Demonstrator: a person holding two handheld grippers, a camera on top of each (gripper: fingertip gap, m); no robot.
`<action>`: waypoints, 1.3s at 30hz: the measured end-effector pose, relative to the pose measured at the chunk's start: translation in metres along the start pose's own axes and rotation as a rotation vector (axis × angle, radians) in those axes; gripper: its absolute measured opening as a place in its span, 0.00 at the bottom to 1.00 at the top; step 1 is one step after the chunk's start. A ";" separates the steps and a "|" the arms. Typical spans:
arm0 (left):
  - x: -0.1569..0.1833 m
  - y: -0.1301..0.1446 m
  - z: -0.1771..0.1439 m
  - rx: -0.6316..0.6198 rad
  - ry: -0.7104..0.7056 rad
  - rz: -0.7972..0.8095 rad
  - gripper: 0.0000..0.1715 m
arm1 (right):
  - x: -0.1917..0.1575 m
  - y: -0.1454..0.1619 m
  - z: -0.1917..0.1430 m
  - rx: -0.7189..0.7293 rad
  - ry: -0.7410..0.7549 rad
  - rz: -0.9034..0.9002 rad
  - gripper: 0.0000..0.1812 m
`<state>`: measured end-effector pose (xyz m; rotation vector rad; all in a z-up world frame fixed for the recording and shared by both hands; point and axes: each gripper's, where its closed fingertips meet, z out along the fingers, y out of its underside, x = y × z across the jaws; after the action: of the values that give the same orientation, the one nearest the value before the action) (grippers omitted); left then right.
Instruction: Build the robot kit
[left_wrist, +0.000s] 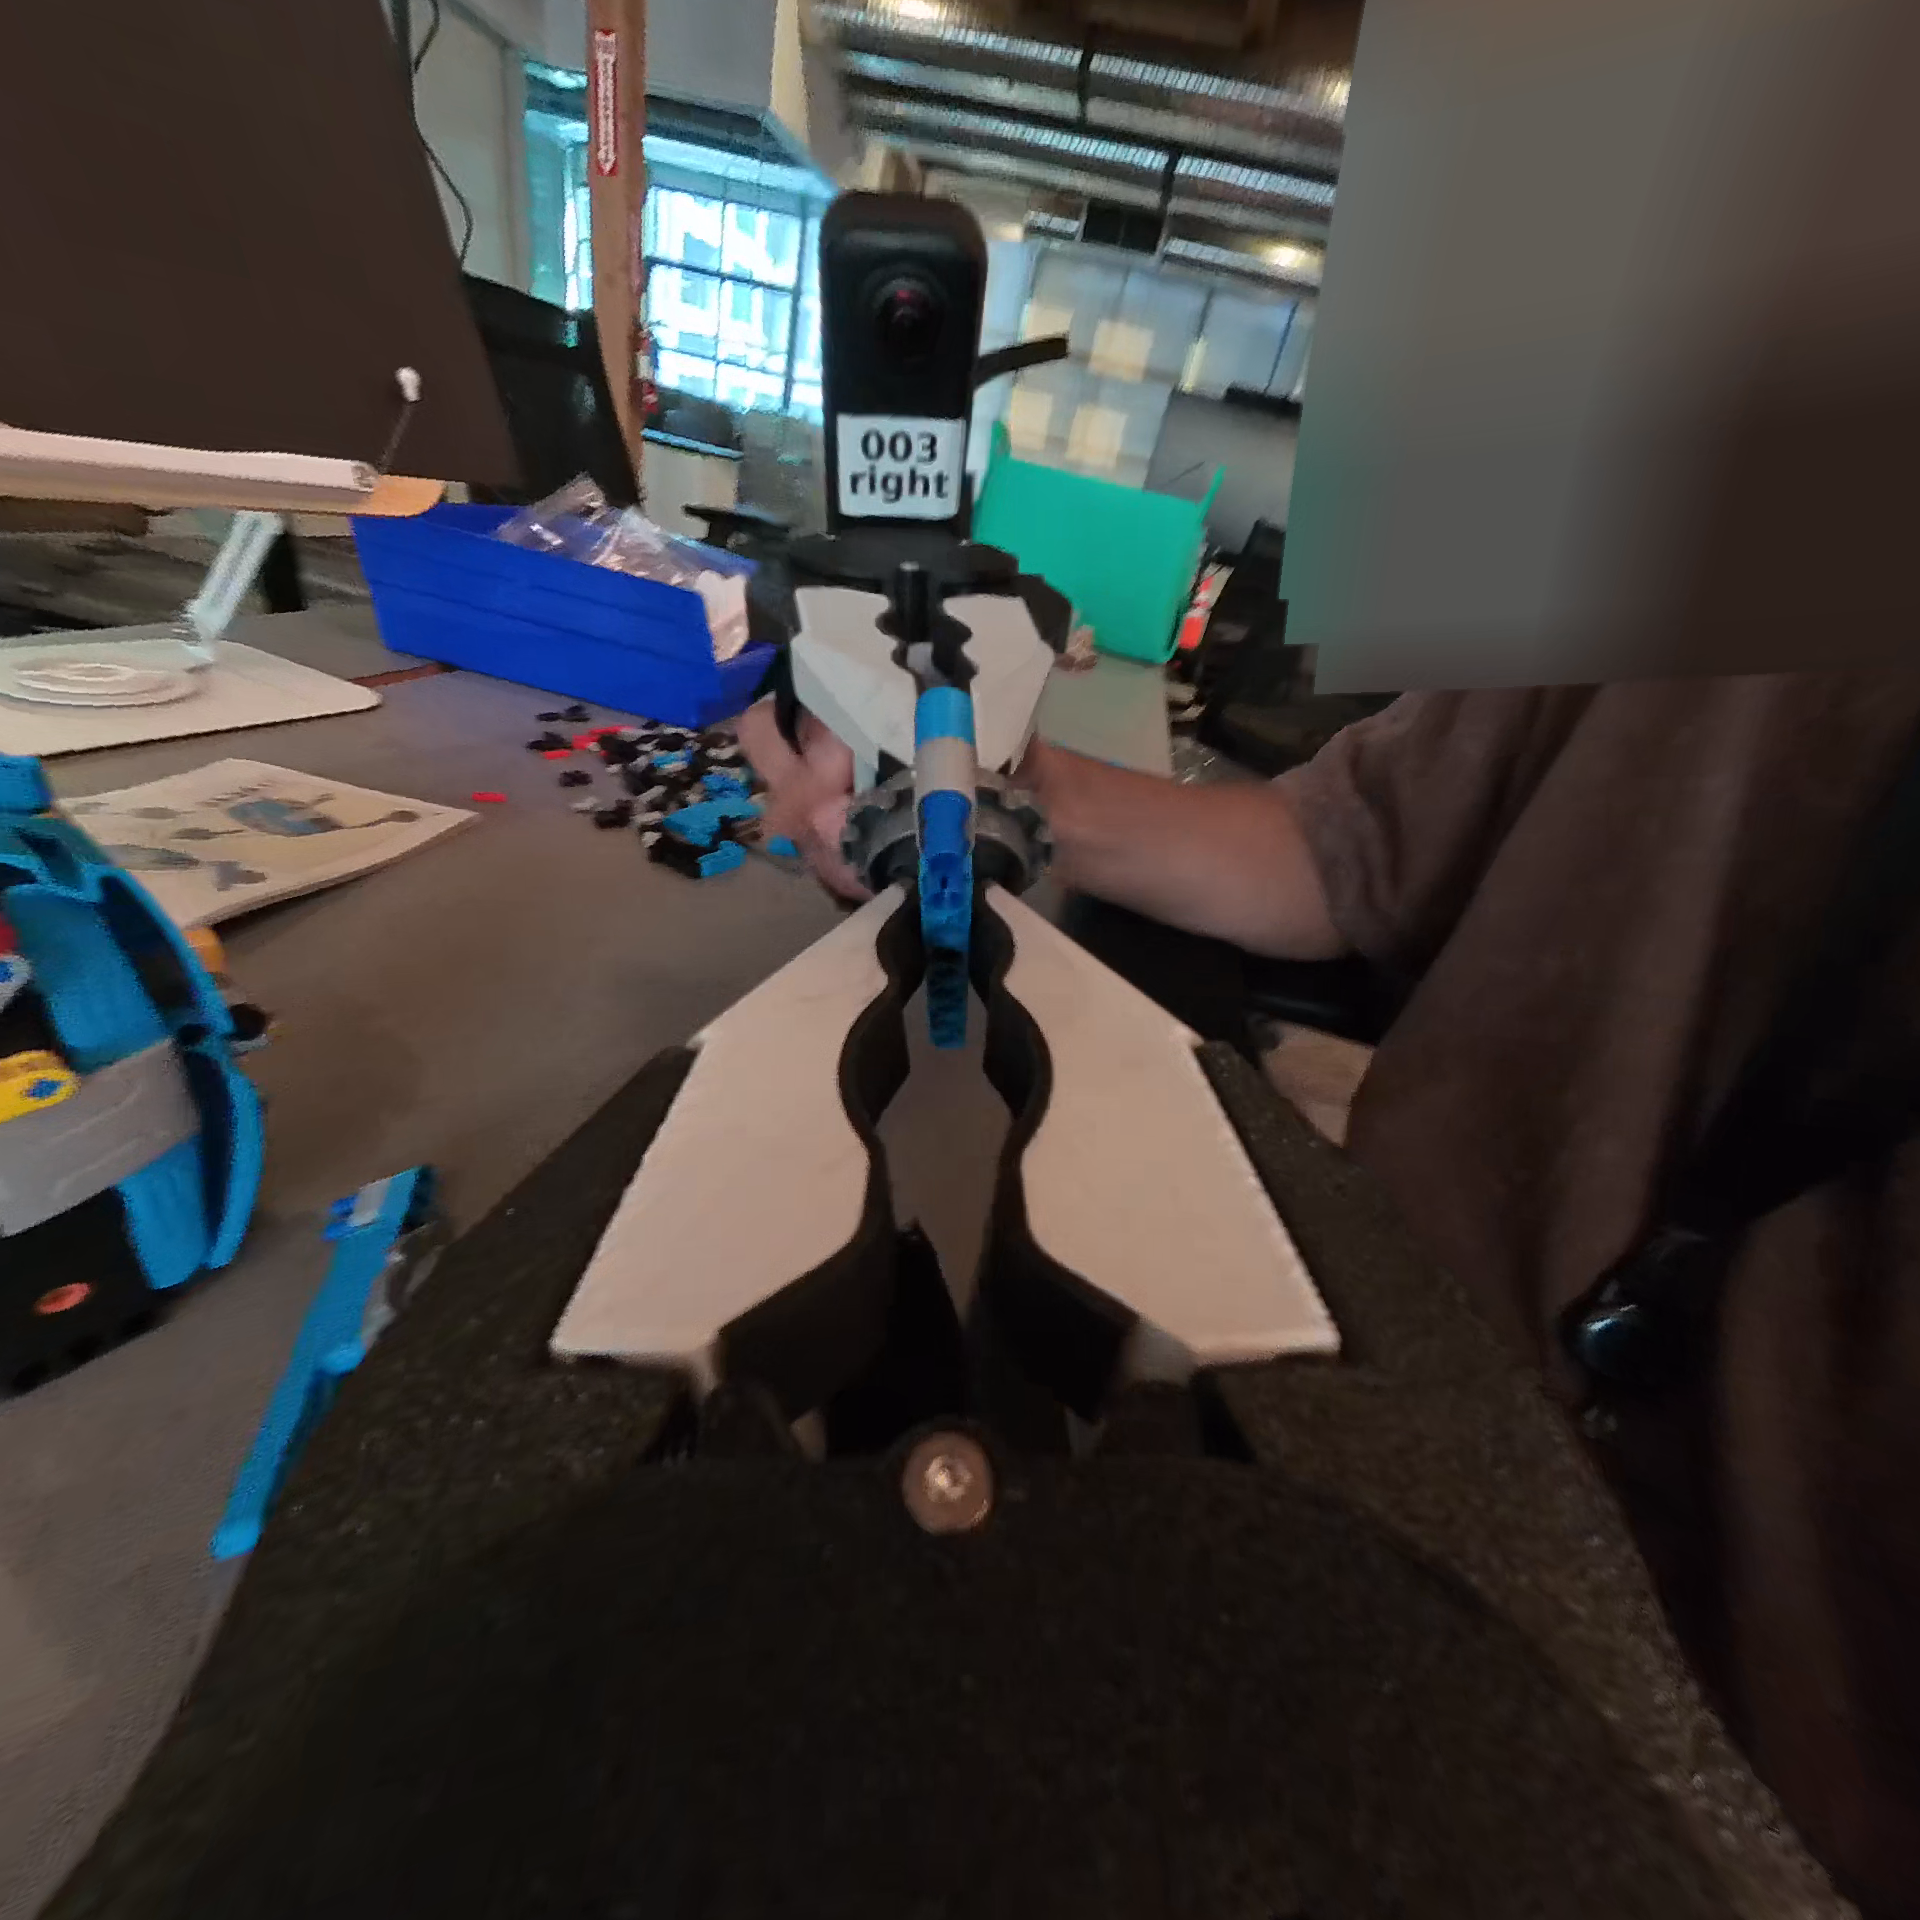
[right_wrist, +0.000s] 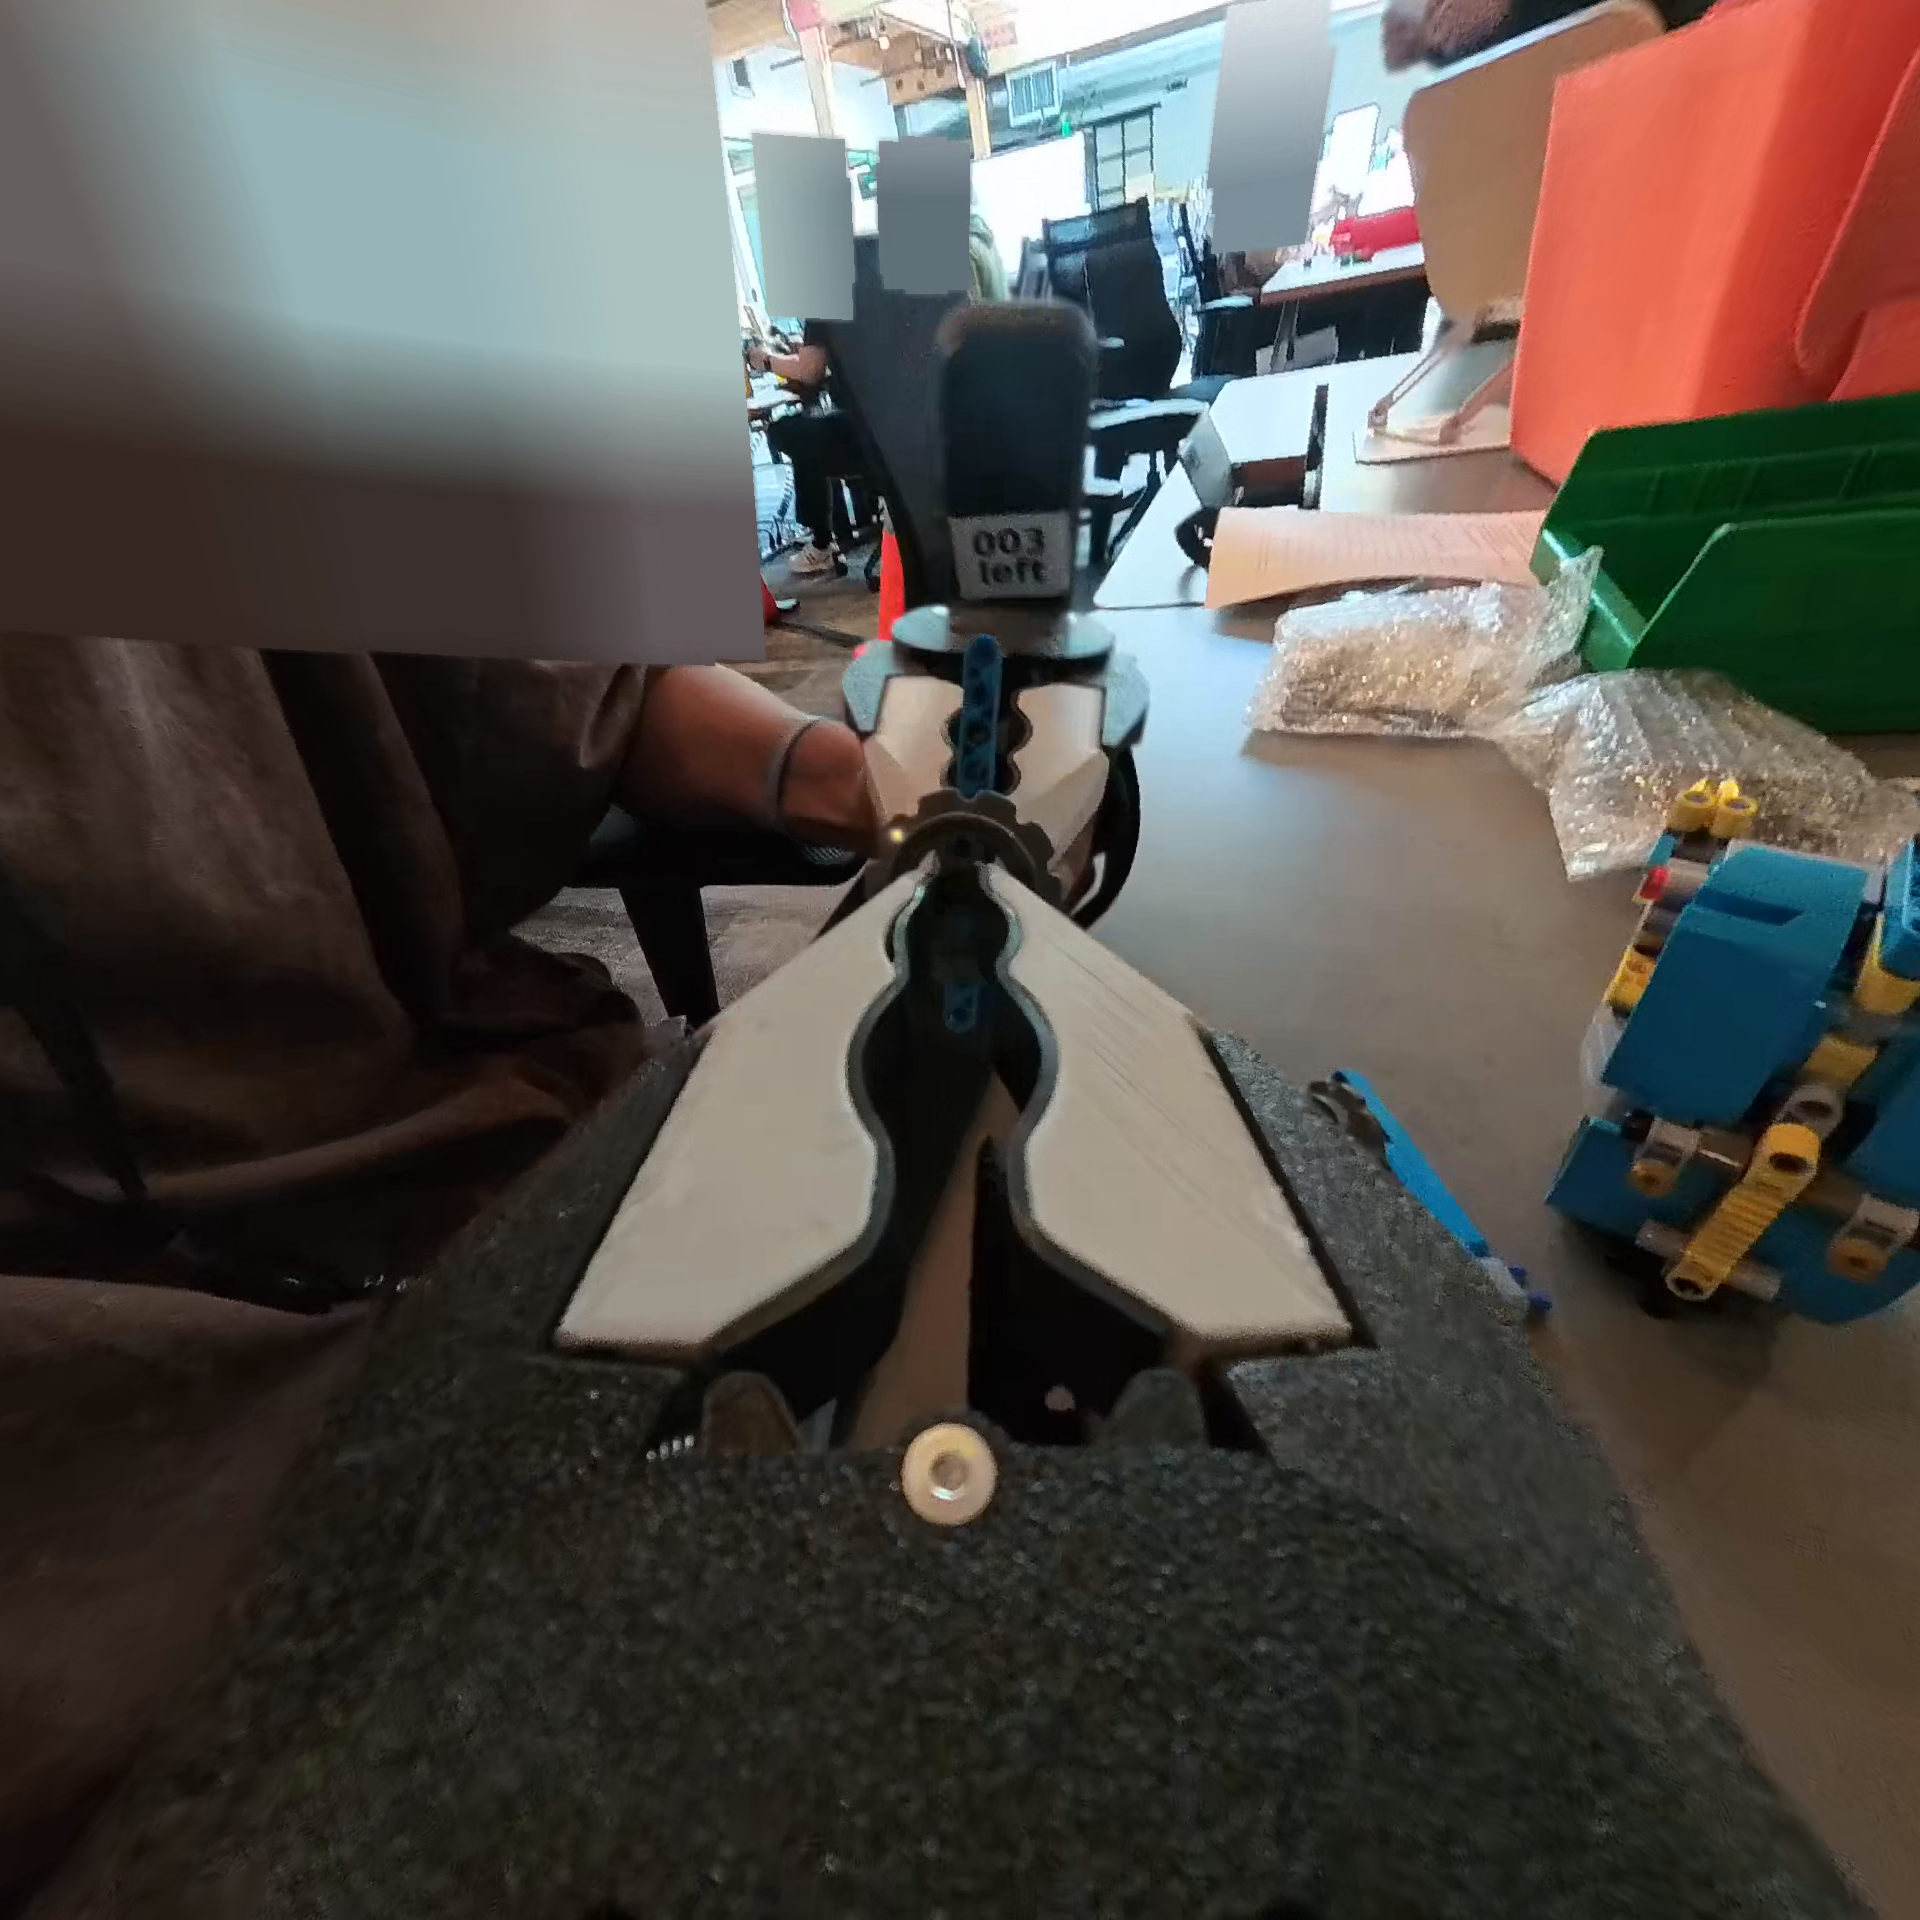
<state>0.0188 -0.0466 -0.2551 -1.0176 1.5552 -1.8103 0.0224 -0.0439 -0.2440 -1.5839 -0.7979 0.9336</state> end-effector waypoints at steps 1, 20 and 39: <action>0.002 -0.003 0.000 0.024 0.026 -0.037 0.03 | -0.002 -0.003 0.000 0.018 -0.002 -0.007 0.04; 0.007 -0.018 0.000 0.157 0.147 -0.225 0.03 | -0.005 -0.018 0.001 0.102 -0.006 0.018 0.04; 0.001 -0.020 0.002 0.193 0.115 -0.245 0.03 | 0.003 -0.023 0.001 0.107 0.042 0.052 0.04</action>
<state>0.0217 -0.0445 -0.2355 -1.0649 1.3337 -2.1744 0.0218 -0.0364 -0.2221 -1.5324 -0.6693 0.9621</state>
